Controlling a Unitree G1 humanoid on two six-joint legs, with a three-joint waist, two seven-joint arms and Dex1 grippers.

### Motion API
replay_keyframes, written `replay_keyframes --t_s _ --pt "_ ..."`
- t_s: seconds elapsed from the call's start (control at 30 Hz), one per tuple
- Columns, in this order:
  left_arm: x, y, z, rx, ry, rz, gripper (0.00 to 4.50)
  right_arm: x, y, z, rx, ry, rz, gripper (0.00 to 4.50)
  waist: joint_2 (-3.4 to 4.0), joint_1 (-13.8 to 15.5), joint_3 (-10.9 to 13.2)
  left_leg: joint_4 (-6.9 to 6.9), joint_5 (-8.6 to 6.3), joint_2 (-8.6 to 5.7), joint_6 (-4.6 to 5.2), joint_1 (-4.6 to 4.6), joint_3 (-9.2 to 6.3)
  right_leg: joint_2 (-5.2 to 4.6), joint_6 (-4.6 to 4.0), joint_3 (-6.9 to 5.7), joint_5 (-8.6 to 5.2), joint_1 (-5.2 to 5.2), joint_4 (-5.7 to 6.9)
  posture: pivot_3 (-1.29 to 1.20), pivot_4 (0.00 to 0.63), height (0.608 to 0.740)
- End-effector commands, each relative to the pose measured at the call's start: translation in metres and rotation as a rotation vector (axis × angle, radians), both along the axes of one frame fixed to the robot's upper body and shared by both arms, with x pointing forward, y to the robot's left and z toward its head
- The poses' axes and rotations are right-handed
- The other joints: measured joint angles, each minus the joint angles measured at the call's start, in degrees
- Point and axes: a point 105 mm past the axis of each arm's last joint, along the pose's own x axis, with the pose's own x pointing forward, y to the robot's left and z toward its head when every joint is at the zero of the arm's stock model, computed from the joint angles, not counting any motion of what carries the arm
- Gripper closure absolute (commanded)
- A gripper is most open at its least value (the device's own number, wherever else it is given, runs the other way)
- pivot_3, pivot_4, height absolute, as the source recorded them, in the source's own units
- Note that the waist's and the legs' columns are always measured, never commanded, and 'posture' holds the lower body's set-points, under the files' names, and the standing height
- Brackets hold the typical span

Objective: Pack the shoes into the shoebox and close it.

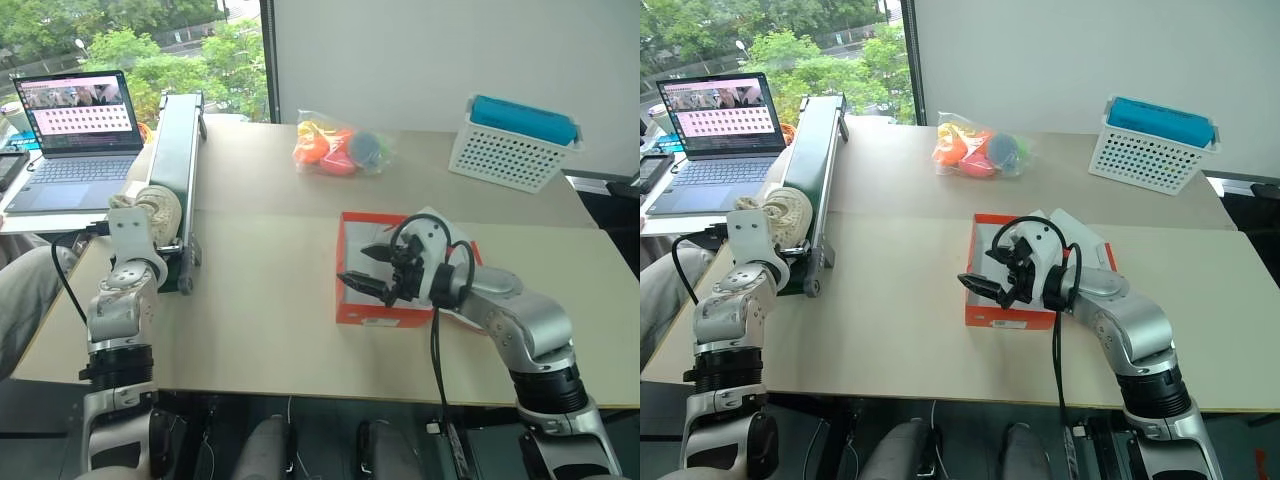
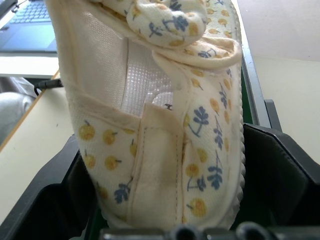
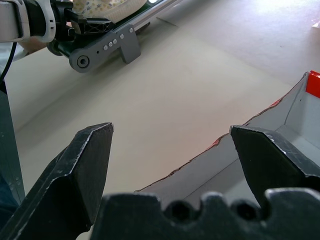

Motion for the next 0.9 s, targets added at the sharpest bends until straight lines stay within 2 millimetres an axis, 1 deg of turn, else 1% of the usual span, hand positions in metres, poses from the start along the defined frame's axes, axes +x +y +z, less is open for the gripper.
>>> replay_keyframes --t_s 0.03,0.07,0.1,0.13,0.2,0.23,0.3,0.33,0.37,0.4,0.47,0.5,0.53,0.57,0.6,0.67,0.77,0.9 --pt "0.008 -0.016 0.01 -0.047 -0.04 -0.054 0.51 0.001 -0.001 0.018 0.027 -0.062 -0.009 0.0 0.0 0.3 0.0 0.0 0.0 0.0 0.0 0.0 0.0 0.0 0.0 0.0 0.0 0.0 -0.01 0.0 0.15 0.708" --pt "0.009 -0.017 0.012 -0.054 -0.052 -0.059 0.72 0.002 -0.001 0.019 0.027 -0.064 -0.013 0.0 0.0 0.5 0.0 0.0 0.0 -0.01 0.0 0.0 0.0 0.0 0.0 0.0 0.0 0.0 -0.01 0.0 0.15 0.708" --pt "0.01 -0.019 0.015 -0.061 -0.07 -0.064 1.1 0.002 -0.002 0.019 0.028 -0.065 -0.016 0.0 0.0 0.7 0.0 0.0 0.0 -0.01 0.01 0.0 0.0 0.0 0.0 0.0 0.0 0.0 -0.02 0.0 0.15 0.708" --pt "0.01 -0.02 0.02 -0.073 -0.097 -0.07 1.1 0.002 -0.002 0.019 0.03 -0.065 -0.018 0.0 0.0 0.8 0.0 0.0 0.0 -0.01 0.0 0.0 0.0 0.0 0.0 -0.01 0.0 0.0 -0.01 0.0 0.15 0.708" --pt "0.012 -0.028 0.038 -0.119 -0.208 -0.097 1.1 0.003 -0.002 0.021 0.036 -0.066 -0.021 0.0 0.0 0.9 0.0 0.0 0.01 0.0 -0.01 0.0 -0.01 0.0 0.0 -0.02 0.0 0.01 -0.01 0.0 0.15 0.708" --pt "0.013 -0.031 0.044 -0.131 -0.242 -0.105 1.1 0.003 -0.002 0.021 0.038 -0.066 -0.022 0.0 -0.01 0.9 0.0 0.01 0.01 -0.01 -0.01 -0.01 -0.01 0.0 0.0 -0.01 0.0 0.01 -0.02 0.0 0.15 0.708" --pt "0.011 -0.058 0.072 -0.165 -0.387 -0.224 1.1 0.006 -0.003 0.023 0.045 -0.071 -0.036 0.0 -0.13 0.9 0.1 0.03 0.01 0.0 0.0 -0.05 -0.02 0.0 -0.01 -0.03 0.01 0.01 -0.04 0.0 0.15 0.708" --pt "0.009 -0.073 0.082 -0.186 -0.435 -0.285 1.1 0.009 -0.005 0.026 0.057 -0.075 -0.057 0.0 -0.25 0.9 0.1 0.05 0.01 0.0 0.0 -0.13 -0.01 0.0 -0.01 -0.03 0.01 -0.04 -0.04 0.0 0.15 0.708" --pt "0.007 -0.082 0.088 -0.2 -0.463 -0.323 1.1 0.012 -0.006 0.028 0.066 -0.078 -0.072 0.0 -0.44 0.8 0.2 0.07 0.02 0.0 -0.01 -0.23 -0.02 0.0 -0.02 -0.03 0.03 -0.12 -0.05 0.0 0.15 0.708" --pt "0.004 -0.099 0.092 -0.22 -0.48 -0.381 1.1 0.02 -0.009 0.036 0.121 -0.06 -0.117 0.0 -0.48 0.7 0.3 0.08 0.07 0.01 -0.1 -0.3 -0.01 0.01 -0.05 -0.03 0.05 -0.18 -0.04 0.0 0.15 0.708" --pt "-0.001 -0.122 0.095 -0.245 -0.493 -0.459 1.1 0.03 -0.012 0.046 0.206 -0.024 -0.175 0.0 -0.48 0.5 0.3 0.09 0.2 0.01 -0.32 -0.31 0.03 0.01 -0.05 -0.01 0.07 -0.18 -0.05 0.0 0.15 0.708" --pt "-0.006 -0.146 0.093 -0.261 -0.485 -0.55 1.1 0.045 -0.015 0.063 0.355 0.039 -0.251 0.0 -0.48 0.1 0.3 0.08 0.21 0.0 -0.33 -0.31 0.05 0.0 -0.04 0.01 0.08 -0.19 -0.06 0.0 0.15 0.708" --pt "-0.012 -0.167 0.088 -0.263 -0.466 -0.632 1.1 0.056 -0.014 0.072 0.49 0.127 -0.297 0.0 -0.48 -0.3 0.3 0.07 0.19 0.02 -0.3 -0.29 0.07 0.02 -0.06 0.01 0.09 -0.18 -0.05 0.0 0.15 0.708" --pt "-0.018 -0.184 0.085 -0.264 -0.454 -0.701 1.1 0.063 -0.009 0.074 0.576 0.229 -0.32 0.0 -0.47 -0.6 0.3 0.07 0.2 0.05 -0.3 -0.29 0.1 0.03 -0.12 0.02 0.14 -0.21 -0.03 0.0 0.15 0.708" --pt "-0.024 -0.196 0.083 -0.272 -0.45 -0.75 1.1 0.067 -0.004 0.071 0.61 0.316 -0.336 0.0 -0.46 -0.9 0.3 0.04 0.2 0.06 -0.29 -0.29 0.1 0.04 -0.15 0.04 0.16 -0.24 0.0 0.0 0.15 0.708" --pt "-0.029 -0.206 0.083 -0.296 -0.447 -0.79 1.1 0.068 0.003 0.068 0.626 0.4 -0.342 0.0 -0.43 -1.0 0.3 0.0 0.2 0.11 -0.3 -0.27 0.06 0.13 -0.18 0.02 0.16 -0.24 0.09 0.0 0.15 0.708" --pt "-0.036 -0.223 0.08 -0.295 -0.433 -0.864 1.1 0.063 0.014 0.08 0.696 0.451 -0.296 0.0 -0.3 -1.2 0.4 -0.03 0.14 0.2 -0.18 -0.27 0.08 0.3 -0.22 0.03 0.13 -0.3 0.06 0.0 0.15 0.708" --pt "-0.035 -0.227 0.082 -0.307 -0.436 -0.87 1.1 0.062 0.015 0.079 0.68 0.47 -0.323 0.0 -0.14 -1.4 0.5 -0.01 0.13 0.14 -0.1 -0.29 0.12 0.31 -0.22 0.08 0.13 -0.31 0.11 0.0 0.15 0.708"
